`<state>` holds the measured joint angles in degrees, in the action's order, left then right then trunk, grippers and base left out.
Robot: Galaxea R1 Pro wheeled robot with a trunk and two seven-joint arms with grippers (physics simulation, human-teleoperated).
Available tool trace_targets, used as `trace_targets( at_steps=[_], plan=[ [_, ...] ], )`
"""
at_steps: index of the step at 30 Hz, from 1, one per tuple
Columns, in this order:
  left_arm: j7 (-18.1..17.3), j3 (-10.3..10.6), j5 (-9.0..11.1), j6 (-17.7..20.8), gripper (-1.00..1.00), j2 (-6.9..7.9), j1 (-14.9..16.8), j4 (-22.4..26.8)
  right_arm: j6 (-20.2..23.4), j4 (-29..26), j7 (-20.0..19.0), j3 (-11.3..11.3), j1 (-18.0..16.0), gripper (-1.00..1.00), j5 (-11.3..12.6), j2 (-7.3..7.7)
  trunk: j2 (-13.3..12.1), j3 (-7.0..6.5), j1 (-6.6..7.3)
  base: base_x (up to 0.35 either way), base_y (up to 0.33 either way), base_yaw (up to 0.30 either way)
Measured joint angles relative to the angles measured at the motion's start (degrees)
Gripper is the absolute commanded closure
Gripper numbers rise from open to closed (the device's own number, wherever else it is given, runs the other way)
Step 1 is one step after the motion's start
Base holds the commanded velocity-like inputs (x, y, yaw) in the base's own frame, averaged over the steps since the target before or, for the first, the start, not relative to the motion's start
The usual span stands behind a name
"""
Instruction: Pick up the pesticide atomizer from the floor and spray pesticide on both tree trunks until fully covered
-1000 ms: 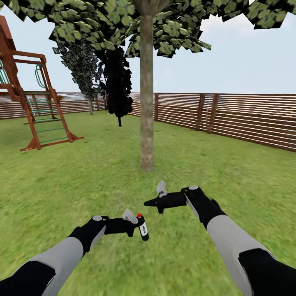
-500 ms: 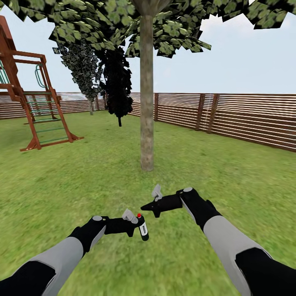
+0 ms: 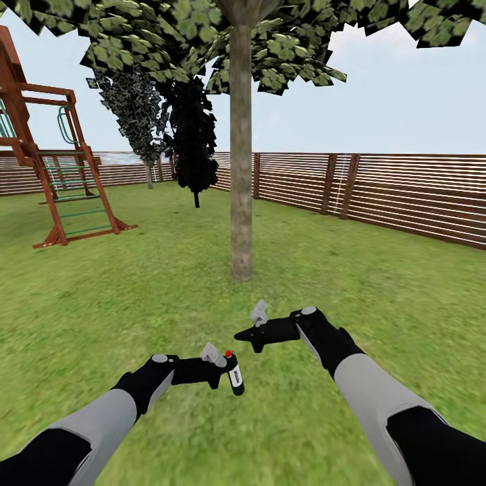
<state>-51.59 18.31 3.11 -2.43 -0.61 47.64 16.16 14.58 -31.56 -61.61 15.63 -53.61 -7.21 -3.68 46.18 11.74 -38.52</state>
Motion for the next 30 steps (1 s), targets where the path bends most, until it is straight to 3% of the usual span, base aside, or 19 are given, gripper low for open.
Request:
trace_targets(
  at_steps=[5, 17, 22, 30],
  plan=[
    [0.0, 0.0, 0.0, 0.0, 1.00, 0.00, 0.0, 0.0, 0.1, 0.0, 0.5, 0.0, 0.0, 1.00, 0.0, -0.69, 0.0, 0.00, 0.00, 0.000, 0.000, 0.000],
    [0.0, 0.1, 0.0, 0.0, 1.00, 0.00, 0.0, 0.0, 0.0, 0.2, 5.7, 0.3, 0.0, 1.00, -0.1, -1.36, 0.0, 0.00, 0.00, 0.000, 0.000, 0.000],
    [0.1, 0.2, 0.0, 0.0, 1.00, -0.08, 0.0, 0.0, 0.0, 0.2, 6.9, 3.3, 0.0, 1.00, -0.1, -1.37, 0.0, 0.00, 0.00, 0.000, 0.000, 0.000],
    [0.1, 0.3, 0.1, 0.1, 1.00, -0.10, 0.0, 0.0, 0.0, 0.2, 7.0, 3.9, 0.1, 1.00, -0.1, -1.33, 0.0, 0.00, 0.00, 0.000, 0.000, 0.000]
  ],
)
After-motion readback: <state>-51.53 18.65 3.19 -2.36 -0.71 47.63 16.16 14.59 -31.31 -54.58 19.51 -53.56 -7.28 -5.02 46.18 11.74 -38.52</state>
